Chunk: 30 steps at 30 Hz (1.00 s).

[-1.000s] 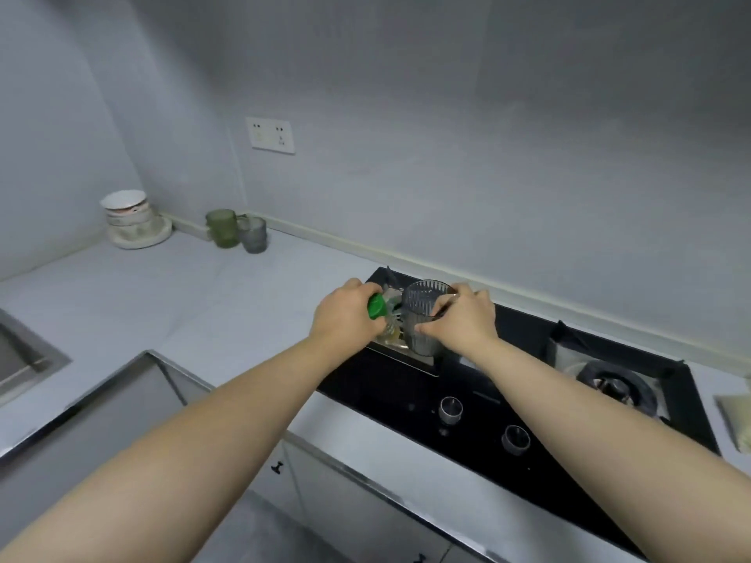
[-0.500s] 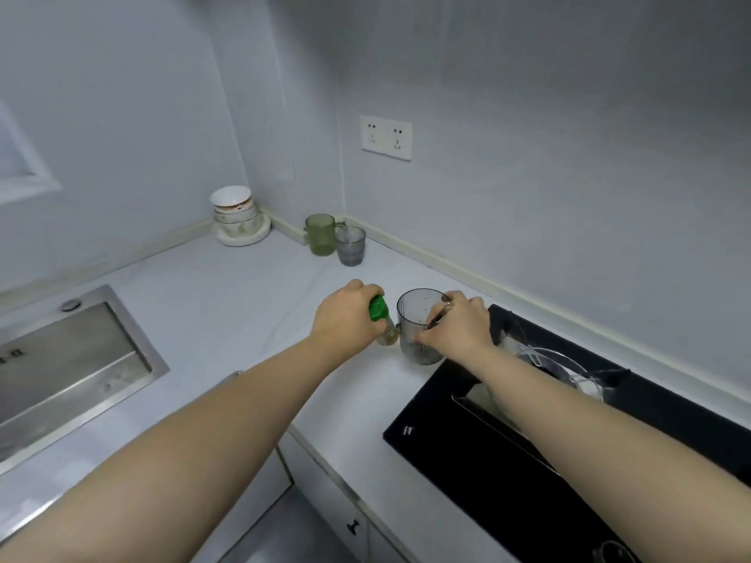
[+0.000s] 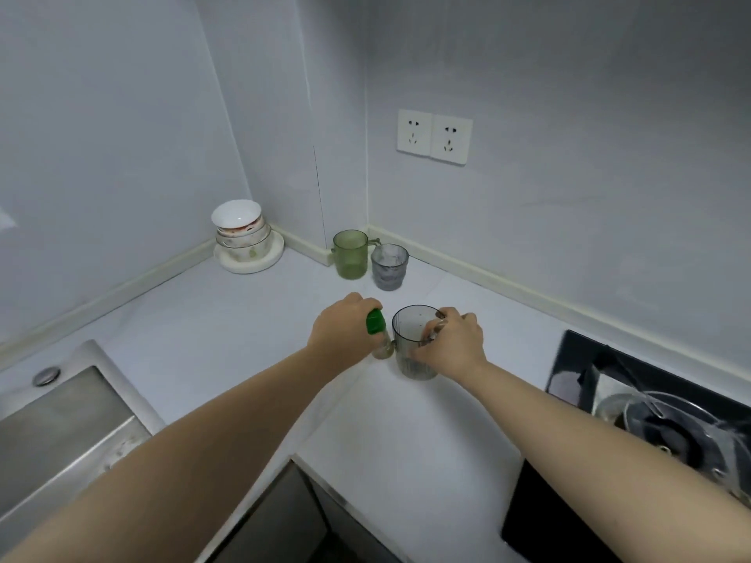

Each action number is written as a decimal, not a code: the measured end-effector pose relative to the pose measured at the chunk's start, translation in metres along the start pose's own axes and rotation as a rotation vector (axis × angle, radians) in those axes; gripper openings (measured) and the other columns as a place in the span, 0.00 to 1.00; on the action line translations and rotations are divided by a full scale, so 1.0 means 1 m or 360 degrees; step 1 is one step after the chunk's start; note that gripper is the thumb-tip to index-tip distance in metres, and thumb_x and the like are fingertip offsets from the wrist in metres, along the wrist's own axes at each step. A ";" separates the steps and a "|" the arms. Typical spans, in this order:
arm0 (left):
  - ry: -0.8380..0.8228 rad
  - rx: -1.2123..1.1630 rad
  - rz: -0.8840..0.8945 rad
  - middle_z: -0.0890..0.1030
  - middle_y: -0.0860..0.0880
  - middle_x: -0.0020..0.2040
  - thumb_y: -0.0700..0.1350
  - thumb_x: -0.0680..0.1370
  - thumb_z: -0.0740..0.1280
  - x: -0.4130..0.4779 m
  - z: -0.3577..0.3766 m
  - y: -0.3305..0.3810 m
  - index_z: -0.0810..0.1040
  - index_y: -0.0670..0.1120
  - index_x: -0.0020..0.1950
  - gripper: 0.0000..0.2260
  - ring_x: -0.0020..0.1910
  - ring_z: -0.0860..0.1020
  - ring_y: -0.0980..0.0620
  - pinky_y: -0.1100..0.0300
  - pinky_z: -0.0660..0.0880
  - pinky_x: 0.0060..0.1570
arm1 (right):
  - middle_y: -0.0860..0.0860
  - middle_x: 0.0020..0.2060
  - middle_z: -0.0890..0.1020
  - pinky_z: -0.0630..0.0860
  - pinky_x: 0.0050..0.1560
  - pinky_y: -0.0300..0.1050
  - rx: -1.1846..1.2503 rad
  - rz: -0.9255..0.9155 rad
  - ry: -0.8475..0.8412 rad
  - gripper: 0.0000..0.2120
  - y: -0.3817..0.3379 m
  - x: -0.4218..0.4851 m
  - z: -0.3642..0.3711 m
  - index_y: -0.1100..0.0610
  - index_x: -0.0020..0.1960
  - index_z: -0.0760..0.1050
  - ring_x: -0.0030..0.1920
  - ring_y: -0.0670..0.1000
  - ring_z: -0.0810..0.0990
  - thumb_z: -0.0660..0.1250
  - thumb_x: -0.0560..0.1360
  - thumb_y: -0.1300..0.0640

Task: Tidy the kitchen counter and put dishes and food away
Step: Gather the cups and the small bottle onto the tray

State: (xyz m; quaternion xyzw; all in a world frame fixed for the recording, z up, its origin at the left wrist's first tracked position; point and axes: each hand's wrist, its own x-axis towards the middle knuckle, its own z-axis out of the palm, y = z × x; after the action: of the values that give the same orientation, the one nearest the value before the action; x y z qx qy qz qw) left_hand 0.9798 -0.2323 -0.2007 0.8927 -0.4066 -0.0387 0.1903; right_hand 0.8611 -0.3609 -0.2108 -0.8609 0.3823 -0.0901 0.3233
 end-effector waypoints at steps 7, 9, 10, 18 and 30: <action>-0.0138 0.0056 0.0138 0.75 0.48 0.55 0.48 0.73 0.67 0.069 -0.009 -0.078 0.74 0.50 0.63 0.19 0.52 0.75 0.47 0.57 0.71 0.51 | 0.53 0.60 0.73 0.65 0.65 0.48 -0.0140 0.0066 -0.0006 0.24 -0.053 0.056 0.057 0.61 0.60 0.74 0.63 0.57 0.65 0.73 0.68 0.53; -0.0166 0.0053 0.0165 0.75 0.48 0.56 0.48 0.73 0.68 0.084 -0.007 -0.091 0.74 0.50 0.64 0.19 0.53 0.75 0.47 0.56 0.71 0.52 | 0.52 0.61 0.72 0.65 0.64 0.48 -0.0144 0.0095 -0.0010 0.22 -0.054 0.069 0.070 0.59 0.59 0.75 0.63 0.56 0.65 0.73 0.67 0.52; -0.0186 0.0040 0.0181 0.76 0.48 0.56 0.48 0.73 0.68 0.095 -0.005 -0.098 0.74 0.50 0.64 0.20 0.54 0.76 0.47 0.56 0.72 0.52 | 0.50 0.62 0.72 0.65 0.63 0.47 -0.0154 0.0127 -0.0006 0.20 -0.054 0.079 0.078 0.57 0.56 0.77 0.63 0.55 0.65 0.73 0.67 0.51; -0.0232 0.0048 0.0247 0.75 0.48 0.58 0.49 0.71 0.70 0.151 0.011 -0.126 0.73 0.50 0.66 0.23 0.56 0.75 0.46 0.54 0.74 0.52 | 0.47 0.63 0.72 0.63 0.64 0.49 -0.0240 0.0200 0.0019 0.15 -0.058 0.129 0.102 0.50 0.48 0.81 0.63 0.55 0.64 0.75 0.64 0.45; -0.0251 0.0054 0.0350 0.75 0.48 0.59 0.47 0.73 0.68 0.203 0.028 -0.141 0.73 0.50 0.65 0.20 0.57 0.74 0.45 0.54 0.74 0.50 | 0.48 0.69 0.67 0.60 0.66 0.50 -0.0277 0.0194 0.0167 0.12 -0.052 0.162 0.120 0.51 0.46 0.82 0.68 0.55 0.61 0.75 0.66 0.46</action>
State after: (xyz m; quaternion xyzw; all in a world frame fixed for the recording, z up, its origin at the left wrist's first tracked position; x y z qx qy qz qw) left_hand 1.2086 -0.3072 -0.2614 0.8400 -0.5163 -0.0807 0.1456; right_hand 1.0530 -0.3923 -0.2861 -0.8550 0.4568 -0.0815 0.2317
